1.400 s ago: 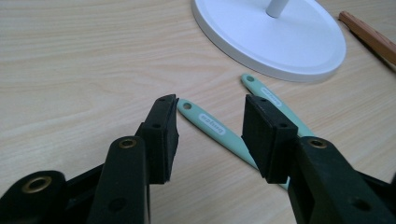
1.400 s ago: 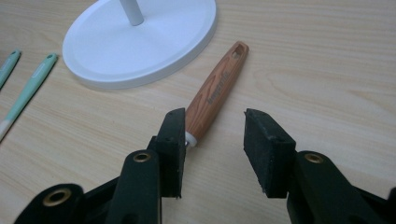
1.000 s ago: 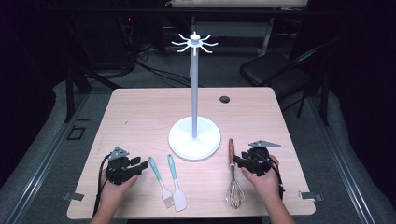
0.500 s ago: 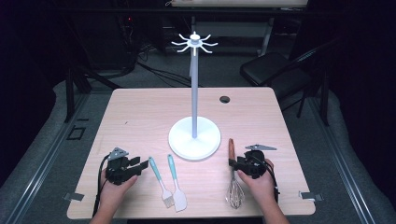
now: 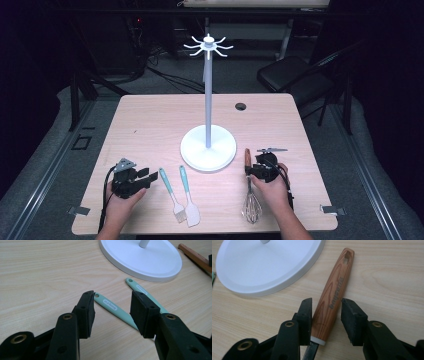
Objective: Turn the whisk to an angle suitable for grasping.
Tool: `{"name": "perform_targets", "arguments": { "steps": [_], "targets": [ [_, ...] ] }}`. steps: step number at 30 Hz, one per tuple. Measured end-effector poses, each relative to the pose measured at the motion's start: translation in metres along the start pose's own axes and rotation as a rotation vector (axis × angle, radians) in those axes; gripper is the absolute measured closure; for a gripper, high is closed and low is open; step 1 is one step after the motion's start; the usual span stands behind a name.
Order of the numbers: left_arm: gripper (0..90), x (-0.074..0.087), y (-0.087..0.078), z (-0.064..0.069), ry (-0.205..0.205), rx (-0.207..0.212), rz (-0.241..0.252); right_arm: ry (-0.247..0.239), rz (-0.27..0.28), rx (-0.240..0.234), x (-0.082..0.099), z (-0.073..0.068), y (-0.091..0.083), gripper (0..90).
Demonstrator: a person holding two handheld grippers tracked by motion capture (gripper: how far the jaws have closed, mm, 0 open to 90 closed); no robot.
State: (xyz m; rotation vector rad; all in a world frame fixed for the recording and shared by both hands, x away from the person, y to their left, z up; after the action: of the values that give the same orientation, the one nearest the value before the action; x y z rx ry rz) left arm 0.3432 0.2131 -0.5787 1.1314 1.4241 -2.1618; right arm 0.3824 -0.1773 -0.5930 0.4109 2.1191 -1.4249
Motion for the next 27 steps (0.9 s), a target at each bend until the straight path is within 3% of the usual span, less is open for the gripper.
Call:
{"name": "perform_targets", "arguments": {
  "steps": [7,13,27],
  "targets": [
    [54.2,0.0,0.002,0.0,0.0,-0.002,-0.013,0.004,-0.051,-0.01,0.003,-0.005,0.009,60.7],
    [54.1,0.001,0.003,0.002,0.004,0.001,-0.011,0.091,-0.066,-0.043,0.001,-0.002,0.013,61.5],
    [54.1,0.001,0.003,0.003,0.006,0.006,-0.019,0.142,-0.077,-0.079,-0.002,0.0,0.016,63.8]
  ]
}}
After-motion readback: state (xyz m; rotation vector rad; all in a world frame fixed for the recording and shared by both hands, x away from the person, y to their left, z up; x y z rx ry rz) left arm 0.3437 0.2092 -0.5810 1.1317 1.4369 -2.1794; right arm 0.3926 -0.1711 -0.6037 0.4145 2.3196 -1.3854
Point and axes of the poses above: each handheld gripper's, and its own axes: y roughly forward along the jaws, x roughly out of its underside, z roughly to its right, the point moved 5 cm from there along y, roughly forward along the jaws, and after that the axes turned 3 degrees about -x, right-handed, at the moved point
